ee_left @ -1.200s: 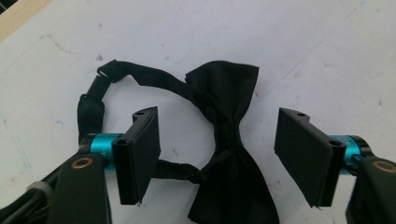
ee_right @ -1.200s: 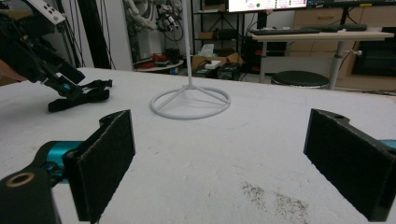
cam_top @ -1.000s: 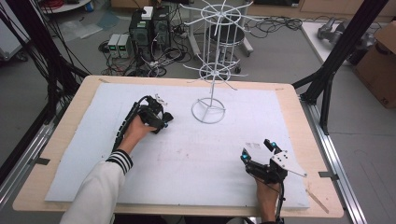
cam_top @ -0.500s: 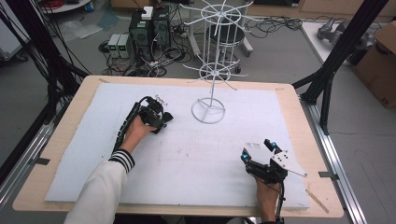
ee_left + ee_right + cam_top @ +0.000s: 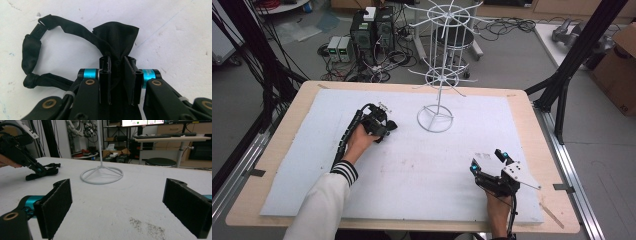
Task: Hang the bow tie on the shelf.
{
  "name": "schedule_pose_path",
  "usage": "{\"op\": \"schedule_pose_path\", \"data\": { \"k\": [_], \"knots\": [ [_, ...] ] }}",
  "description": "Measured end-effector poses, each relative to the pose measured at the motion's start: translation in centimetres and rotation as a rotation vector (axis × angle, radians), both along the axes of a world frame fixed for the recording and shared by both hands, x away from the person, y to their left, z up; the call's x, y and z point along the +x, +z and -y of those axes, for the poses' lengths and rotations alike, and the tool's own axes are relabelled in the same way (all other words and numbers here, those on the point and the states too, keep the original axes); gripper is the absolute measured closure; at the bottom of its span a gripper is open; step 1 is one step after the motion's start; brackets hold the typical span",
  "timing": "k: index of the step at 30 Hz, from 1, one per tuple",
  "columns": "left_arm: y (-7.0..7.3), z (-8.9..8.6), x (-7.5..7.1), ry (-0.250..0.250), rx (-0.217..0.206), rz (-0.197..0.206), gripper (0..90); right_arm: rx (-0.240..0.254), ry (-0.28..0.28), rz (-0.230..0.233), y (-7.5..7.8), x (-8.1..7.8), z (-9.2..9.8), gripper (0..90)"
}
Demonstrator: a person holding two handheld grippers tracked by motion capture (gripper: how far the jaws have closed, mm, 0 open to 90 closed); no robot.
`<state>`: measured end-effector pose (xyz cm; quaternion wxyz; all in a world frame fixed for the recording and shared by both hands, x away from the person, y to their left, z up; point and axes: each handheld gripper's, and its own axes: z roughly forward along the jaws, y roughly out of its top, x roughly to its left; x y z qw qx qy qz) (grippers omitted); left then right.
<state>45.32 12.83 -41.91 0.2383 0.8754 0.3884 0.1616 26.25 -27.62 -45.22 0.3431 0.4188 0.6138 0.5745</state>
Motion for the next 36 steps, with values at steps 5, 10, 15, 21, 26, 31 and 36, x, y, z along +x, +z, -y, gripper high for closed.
{"op": "schedule_pose_path", "data": {
  "k": [5, 10, 15, 21, 26, 31, 36],
  "knots": [
    [0.3, -0.3, -0.1, 0.002, -0.019, 0.006, 76.1, 0.000, 0.000, 0.000, 0.0, 0.0, 0.0, 7.9],
    [1.0, -0.7, -0.5, 0.002, -0.057, 0.036, 76.1, 0.000, 0.000, 0.000, 0.0, 0.0, 0.0, 7.9],
    [2.0, -1.4, -1.3, 0.001, -0.105, 0.085, 76.2, 0.002, 0.000, -0.004, 0.0, -0.1, -0.1, 7.9],
    [3.4, -2.5, -2.1, 0.014, -0.192, 0.139, 76.2, 0.000, 0.000, -0.003, 0.0, -0.1, -0.1, 7.8],
    [4.5, -2.9, -2.7, 0.002, -0.259, 0.192, 76.3, -0.002, -0.001, -0.003, 0.0, -0.1, -0.1, 7.9],
    [5.6, -2.9, -3.5, -0.009, -0.321, 0.259, 76.3, -0.001, 0.000, -0.003, 0.0, -0.1, -0.1, 7.9],
    [6.5, -2.8, -4.2, -0.014, -0.369, 0.309, 76.3, -0.002, 0.000, -0.002, 0.0, -0.1, -0.1, 7.9]
  ]
}}
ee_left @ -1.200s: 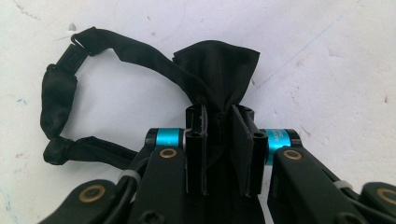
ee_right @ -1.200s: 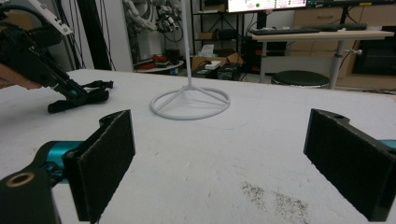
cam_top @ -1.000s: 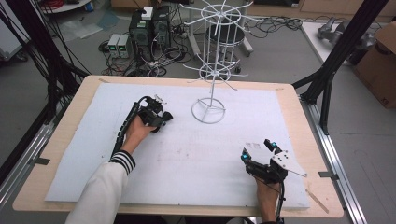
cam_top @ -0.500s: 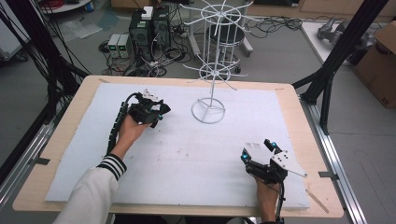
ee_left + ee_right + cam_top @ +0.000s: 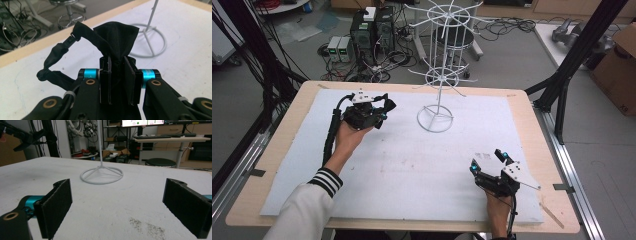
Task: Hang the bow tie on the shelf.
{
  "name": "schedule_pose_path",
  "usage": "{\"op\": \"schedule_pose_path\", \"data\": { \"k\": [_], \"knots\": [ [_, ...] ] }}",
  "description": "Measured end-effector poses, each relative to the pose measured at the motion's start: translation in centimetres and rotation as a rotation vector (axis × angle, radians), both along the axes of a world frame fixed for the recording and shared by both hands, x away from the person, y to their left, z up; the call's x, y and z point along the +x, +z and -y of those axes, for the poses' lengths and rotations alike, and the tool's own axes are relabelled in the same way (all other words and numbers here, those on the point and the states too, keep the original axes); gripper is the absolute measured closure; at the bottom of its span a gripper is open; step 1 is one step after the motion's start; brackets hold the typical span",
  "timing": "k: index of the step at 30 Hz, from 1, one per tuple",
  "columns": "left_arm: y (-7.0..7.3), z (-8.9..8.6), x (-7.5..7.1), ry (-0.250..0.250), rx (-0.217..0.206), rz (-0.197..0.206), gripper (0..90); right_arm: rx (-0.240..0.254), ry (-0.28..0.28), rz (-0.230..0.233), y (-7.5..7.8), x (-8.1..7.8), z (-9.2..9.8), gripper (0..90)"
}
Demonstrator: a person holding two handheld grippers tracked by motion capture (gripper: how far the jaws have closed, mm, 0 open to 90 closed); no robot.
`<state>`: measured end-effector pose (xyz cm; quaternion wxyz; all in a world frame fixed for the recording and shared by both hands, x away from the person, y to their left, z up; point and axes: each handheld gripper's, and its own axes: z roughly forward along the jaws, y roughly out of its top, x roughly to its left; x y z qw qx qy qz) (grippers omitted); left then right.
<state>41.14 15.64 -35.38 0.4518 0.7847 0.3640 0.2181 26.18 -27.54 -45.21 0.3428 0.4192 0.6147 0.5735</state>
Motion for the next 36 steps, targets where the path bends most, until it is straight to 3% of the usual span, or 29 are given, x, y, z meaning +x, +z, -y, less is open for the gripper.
{"op": "schedule_pose_path", "data": {
  "k": [9, 12, 18, 31, 36],
  "knots": [
    [1.5, -0.1, -0.8, -0.016, -0.071, 0.059, 76.4, -0.003, 0.000, 0.003, 0.0, 0.0, 0.0, 7.9],
    [2.2, 0.0, -1.1, -0.023, -0.114, 0.074, 76.4, -0.003, -0.001, 0.005, 0.0, 0.0, 0.0, 7.9],
    [3.8, 0.6, -1.7, -0.051, -0.135, 0.120, 76.4, -0.003, -0.001, 0.004, 0.0, 0.0, 0.0, 7.9],
    [6.4, 1.9, -2.5, -0.099, -0.168, 0.173, 76.4, -0.003, -0.002, 0.002, 0.0, 0.0, 0.0, 7.9],
    [7.2, 2.6, -2.2, -0.109, -0.166, 0.171, 76.4, -0.004, -0.002, 0.002, 0.0, 0.0, 0.0, 7.9]
  ]
}}
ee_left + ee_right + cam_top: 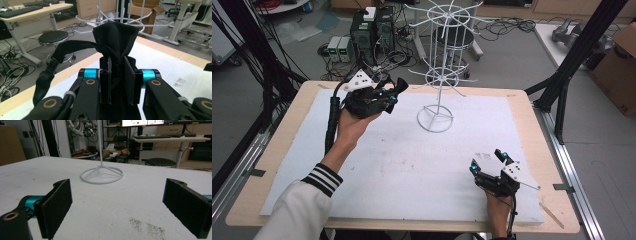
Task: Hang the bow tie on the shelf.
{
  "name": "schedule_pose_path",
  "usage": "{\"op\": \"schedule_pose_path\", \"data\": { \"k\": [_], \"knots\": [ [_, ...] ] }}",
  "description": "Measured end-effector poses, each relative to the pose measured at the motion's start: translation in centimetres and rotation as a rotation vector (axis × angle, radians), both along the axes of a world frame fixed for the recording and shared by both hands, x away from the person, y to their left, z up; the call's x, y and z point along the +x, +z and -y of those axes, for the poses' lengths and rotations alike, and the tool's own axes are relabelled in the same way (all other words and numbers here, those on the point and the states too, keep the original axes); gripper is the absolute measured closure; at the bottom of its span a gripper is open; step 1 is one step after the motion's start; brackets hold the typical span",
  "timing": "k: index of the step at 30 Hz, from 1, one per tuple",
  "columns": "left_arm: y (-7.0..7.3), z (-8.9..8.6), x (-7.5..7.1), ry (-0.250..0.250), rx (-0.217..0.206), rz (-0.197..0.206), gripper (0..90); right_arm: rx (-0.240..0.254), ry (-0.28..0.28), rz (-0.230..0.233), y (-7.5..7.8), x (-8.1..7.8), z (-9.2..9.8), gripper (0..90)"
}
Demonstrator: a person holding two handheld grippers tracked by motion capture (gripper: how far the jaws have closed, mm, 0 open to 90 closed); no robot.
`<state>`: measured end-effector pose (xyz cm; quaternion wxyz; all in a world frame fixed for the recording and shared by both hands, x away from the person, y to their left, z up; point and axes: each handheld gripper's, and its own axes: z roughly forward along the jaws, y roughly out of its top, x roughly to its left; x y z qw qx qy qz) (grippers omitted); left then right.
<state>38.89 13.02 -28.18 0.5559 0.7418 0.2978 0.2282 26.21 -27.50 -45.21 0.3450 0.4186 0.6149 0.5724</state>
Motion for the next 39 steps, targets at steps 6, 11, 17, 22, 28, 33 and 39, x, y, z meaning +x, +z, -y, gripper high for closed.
{"op": "schedule_pose_path", "data": {
  "k": [6, 11, 17, 22, 28, 33, 39],
  "knots": [
    [0.2, 1.2, 0.4, -0.015, -0.004, -0.002, 76.4, 0.002, 0.003, -0.002, 0.0, 0.0, 0.0, 7.9],
    [0.2, 2.1, 0.8, -0.020, -0.004, -0.012, 76.4, 0.004, 0.003, -0.002, 0.0, 0.0, 0.0, 7.9],
    [0.7, 3.3, 1.1, -0.035, 0.000, -0.009, 76.4, 0.008, 0.002, -0.006, 0.0, 0.0, 0.1, 7.9],
    [0.6, 4.1, 1.3, -0.044, 0.002, -0.007, 76.4, 0.007, 0.003, -0.002, 0.0, 0.0, 0.1, 7.9],
    [0.1, 4.7, 1.7, -0.053, 0.018, -0.015, 76.4, 0.012, 0.003, 0.000, 0.0, 0.0, 0.1, 7.8],
    [-0.2, 5.2, 1.8, -0.068, 0.026, -0.014, 76.4, 0.014, 0.002, 0.000, 0.0, 0.0, 0.2, 7.8],
    [-0.9, 5.9, 2.0, -0.081, 0.040, -0.019, 76.4, 0.015, 0.003, 0.000, 0.0, 0.0, 0.2, 7.8]
  ]
}}
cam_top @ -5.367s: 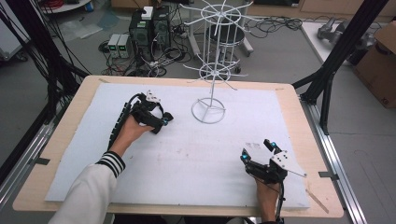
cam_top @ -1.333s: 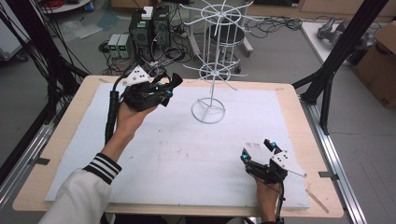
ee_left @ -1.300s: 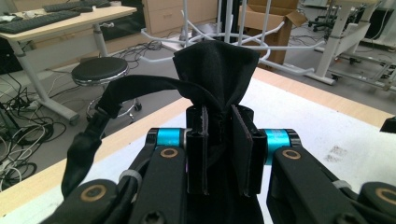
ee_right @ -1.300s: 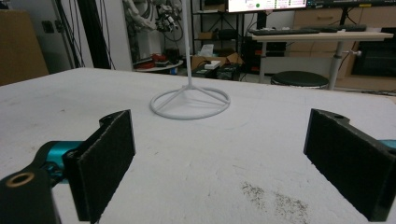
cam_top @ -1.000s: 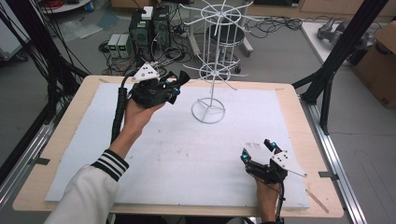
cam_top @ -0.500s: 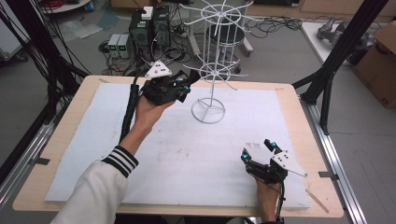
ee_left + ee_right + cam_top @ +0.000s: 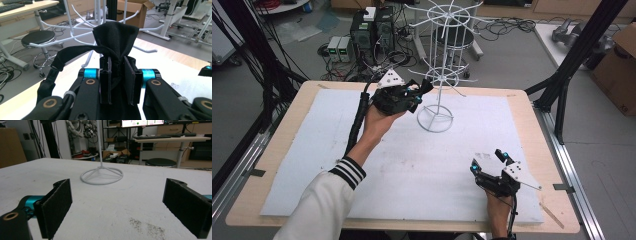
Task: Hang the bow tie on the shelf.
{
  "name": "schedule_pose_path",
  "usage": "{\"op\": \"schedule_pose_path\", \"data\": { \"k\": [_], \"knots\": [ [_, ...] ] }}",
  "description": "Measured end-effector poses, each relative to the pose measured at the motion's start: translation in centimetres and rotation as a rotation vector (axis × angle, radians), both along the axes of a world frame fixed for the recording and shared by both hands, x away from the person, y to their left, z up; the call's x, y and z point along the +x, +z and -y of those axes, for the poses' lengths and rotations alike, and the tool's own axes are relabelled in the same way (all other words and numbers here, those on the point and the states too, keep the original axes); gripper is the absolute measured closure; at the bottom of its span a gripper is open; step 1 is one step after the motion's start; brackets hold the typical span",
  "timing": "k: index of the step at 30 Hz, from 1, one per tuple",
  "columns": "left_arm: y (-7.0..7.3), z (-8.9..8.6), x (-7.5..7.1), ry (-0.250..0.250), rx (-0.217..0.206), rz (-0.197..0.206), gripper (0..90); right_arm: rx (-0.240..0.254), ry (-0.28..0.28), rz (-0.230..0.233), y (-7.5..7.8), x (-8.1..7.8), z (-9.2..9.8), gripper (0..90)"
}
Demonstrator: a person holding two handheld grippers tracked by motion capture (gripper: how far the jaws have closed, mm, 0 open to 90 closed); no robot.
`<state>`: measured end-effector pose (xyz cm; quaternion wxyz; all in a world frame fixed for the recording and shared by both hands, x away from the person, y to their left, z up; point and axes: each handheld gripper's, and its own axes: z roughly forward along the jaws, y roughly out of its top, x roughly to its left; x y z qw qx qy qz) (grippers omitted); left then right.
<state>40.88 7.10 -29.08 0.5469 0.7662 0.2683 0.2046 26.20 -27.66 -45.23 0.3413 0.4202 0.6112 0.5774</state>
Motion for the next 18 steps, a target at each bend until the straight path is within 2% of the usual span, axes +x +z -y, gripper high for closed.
{"op": "schedule_pose_path", "data": {
  "k": [13, 18],
  "knots": [
    [-1.3, 1.0, 0.7, -0.019, 0.035, -0.013, 76.4, 0.007, -0.001, -0.001, 0.0, 0.0, 0.1, 7.9],
    [-2.0, 1.2, 0.8, -0.025, 0.035, -0.019, 76.3, 0.008, -0.001, -0.001, 0.0, 0.0, 0.1, 7.9]
  ]
}}
